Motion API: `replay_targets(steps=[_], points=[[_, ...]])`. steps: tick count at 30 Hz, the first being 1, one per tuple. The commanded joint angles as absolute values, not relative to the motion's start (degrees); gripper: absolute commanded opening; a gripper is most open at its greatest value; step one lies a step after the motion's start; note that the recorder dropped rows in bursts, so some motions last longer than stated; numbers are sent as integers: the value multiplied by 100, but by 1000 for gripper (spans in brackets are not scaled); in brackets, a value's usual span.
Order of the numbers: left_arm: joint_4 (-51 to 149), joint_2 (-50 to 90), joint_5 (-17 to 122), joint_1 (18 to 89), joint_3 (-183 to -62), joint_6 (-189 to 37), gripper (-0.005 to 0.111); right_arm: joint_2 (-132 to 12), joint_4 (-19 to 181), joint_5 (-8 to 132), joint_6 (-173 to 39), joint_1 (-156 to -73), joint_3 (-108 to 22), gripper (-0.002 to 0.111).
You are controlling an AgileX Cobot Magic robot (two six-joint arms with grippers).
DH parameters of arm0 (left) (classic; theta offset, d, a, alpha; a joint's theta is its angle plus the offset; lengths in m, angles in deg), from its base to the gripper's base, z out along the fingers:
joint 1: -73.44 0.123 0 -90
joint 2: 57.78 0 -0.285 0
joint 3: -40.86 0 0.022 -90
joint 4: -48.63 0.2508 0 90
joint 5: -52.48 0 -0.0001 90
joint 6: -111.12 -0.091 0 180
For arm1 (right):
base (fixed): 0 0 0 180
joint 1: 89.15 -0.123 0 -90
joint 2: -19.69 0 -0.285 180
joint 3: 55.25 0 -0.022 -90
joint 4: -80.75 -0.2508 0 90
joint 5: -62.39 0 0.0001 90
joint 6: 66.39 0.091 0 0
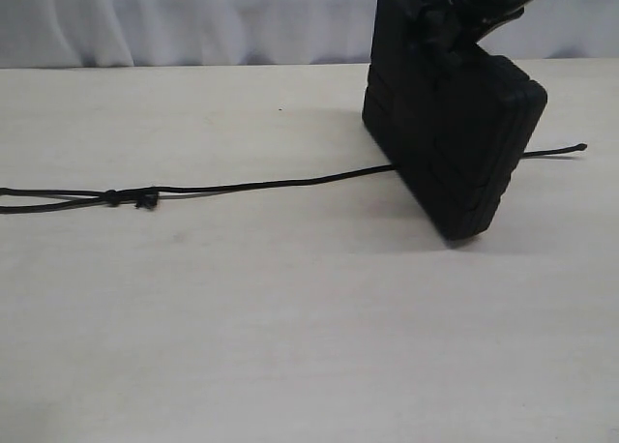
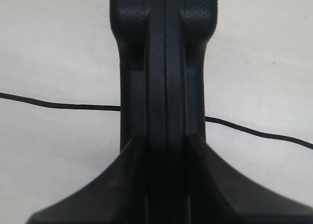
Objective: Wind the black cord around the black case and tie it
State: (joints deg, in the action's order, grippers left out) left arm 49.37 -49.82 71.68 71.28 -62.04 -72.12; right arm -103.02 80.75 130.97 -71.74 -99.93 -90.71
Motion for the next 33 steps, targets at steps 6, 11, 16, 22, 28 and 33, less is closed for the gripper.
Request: replay_targets(steps=[6,11,16,22,28,33], points=[[4895,-4999,7110,7080,-6192,-7225,0,-10258,8118,13104,-6958,-9983,-9095,4],[4895,-4999,7100,7080,-6192,-7225,0,-10135,7753,12844,-6886,-9983,-9095,4],[4895,-4999,7100,7080,-6192,-7225,0,-9975,7543,12719,-6895,-9994,-9095,4],[4895,-4999,7100,7080,-6192,-7225,0,-9837,7516,12569,-6910,-9994,-9095,4],[4895,-4999,7100,7080,-6192,-7225,0,-9689,7122,12358,-7021,-10065,-9020,4],[4895,-4999,7100,7080,-6192,-7225,0,-9702,7488,12105,-6954,-10400,-8609,4]])
